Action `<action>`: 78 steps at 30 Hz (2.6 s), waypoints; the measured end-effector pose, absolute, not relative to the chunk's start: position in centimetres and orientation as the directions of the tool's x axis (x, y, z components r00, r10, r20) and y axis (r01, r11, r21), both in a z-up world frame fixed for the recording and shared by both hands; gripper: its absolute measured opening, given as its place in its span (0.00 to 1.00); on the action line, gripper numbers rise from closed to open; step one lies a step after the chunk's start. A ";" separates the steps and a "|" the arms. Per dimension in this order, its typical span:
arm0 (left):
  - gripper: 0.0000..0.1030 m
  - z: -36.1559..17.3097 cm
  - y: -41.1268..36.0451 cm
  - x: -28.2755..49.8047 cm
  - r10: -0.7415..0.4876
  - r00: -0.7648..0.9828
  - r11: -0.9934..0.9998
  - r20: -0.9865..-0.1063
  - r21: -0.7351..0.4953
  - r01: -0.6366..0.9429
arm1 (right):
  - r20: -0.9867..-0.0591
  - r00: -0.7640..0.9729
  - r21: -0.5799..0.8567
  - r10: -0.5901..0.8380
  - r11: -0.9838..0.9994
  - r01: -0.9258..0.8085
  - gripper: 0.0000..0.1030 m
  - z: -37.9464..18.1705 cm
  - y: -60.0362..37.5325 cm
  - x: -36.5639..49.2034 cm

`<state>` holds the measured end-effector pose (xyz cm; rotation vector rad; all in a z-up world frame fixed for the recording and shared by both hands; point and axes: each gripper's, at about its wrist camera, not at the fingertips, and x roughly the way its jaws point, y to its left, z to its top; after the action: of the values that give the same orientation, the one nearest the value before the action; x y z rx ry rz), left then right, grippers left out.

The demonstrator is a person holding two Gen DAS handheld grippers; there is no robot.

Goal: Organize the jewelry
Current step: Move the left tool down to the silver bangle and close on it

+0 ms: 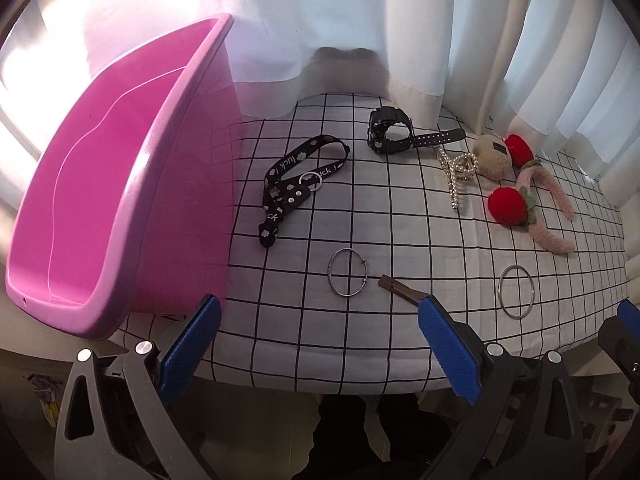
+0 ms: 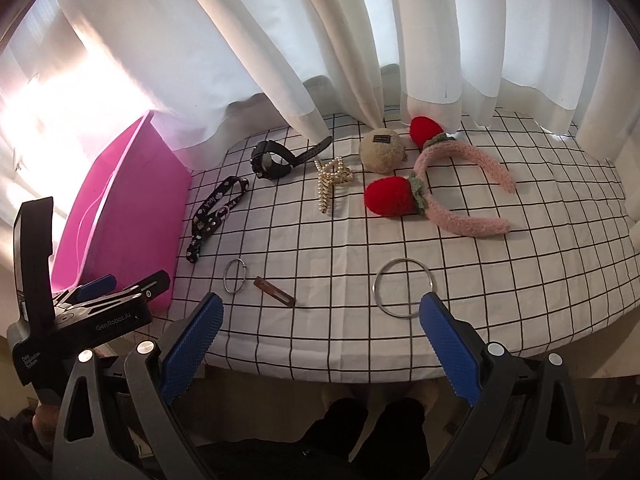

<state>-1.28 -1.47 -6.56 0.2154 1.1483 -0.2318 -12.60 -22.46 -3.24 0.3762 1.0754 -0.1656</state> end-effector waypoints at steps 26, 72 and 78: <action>0.94 -15.1 -4.7 -3.9 0.020 0.486 0.999 -0.874 0.037 0.025 | -0.898 0.420 0.194 0.132 0.975 0.107 0.91 -15.5 -31.7 -11.6; 0.95 -20.9 -2.4 2.1 -0.085 0.593 0.989 -0.801 0.002 0.145 | -0.840 0.518 -0.047 -0.164 0.971 0.233 0.92 -19.2 -26.4 -10.6; 0.90 -20.8 -2.3 1.2 -0.090 0.604 0.989 -0.792 0.002 0.149 | -0.845 0.511 -0.041 -0.158 0.972 0.233 0.91 -19.1 -26.4 -10.6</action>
<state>1.21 -2.32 -20.81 0.0699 0.9120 -0.1386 -10.59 -26.38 -19.09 0.0811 1.0079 -0.2352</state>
